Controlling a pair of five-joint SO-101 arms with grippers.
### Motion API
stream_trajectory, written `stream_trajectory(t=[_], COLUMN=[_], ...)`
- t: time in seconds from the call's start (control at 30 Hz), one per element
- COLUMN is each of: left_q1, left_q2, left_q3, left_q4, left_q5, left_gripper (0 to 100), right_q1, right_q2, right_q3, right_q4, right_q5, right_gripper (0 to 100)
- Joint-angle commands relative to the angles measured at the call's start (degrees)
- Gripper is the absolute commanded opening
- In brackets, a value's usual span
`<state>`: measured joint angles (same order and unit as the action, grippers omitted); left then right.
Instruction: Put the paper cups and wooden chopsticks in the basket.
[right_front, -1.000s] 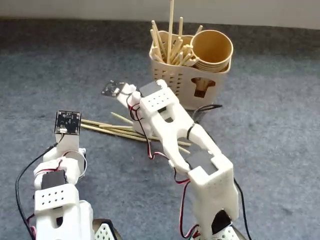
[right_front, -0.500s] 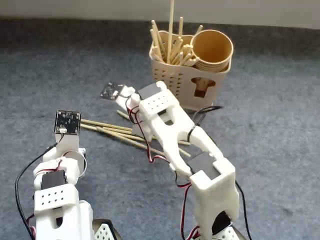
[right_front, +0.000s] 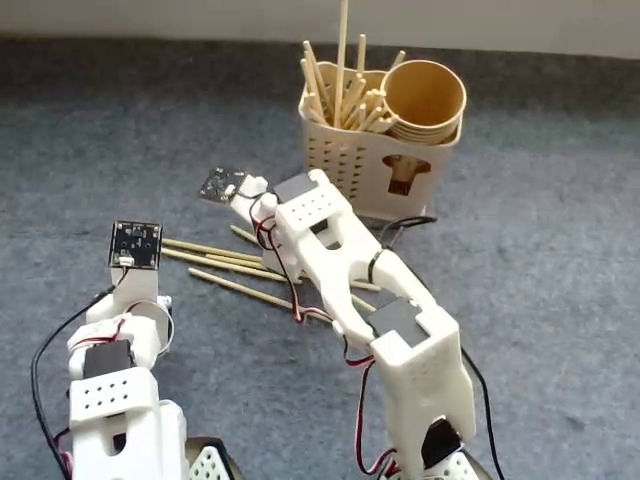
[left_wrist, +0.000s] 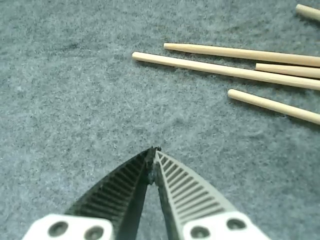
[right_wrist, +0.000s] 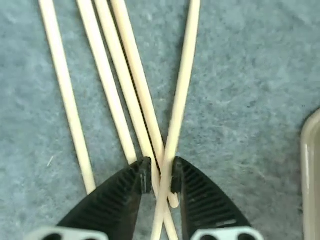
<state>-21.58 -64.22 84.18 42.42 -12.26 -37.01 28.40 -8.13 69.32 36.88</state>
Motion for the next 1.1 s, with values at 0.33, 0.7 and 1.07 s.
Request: stream_trajectory(t=[0.33,0.7,1.07], left_q1=[-0.2,-0.2,-0.2], left_q2=[-0.9,-0.9,-0.9], left_q3=[-0.3,-0.3,-0.3], left_q4=[-1.1,-1.1,-1.1], left_q5=[-0.4,-0.4,-0.4], left_gripper=[1,1,1], right_q1=[3.0,3.4,1.5], right_q2=[-12.8,-29.1,-45.4], right_q3=[-0.3,-0.3,-0.8], right_q4=[4.8,6.9,6.2], right_q5=[-0.8,-13.0,-25.1], right_gripper=[0.5,0.5,0.5])
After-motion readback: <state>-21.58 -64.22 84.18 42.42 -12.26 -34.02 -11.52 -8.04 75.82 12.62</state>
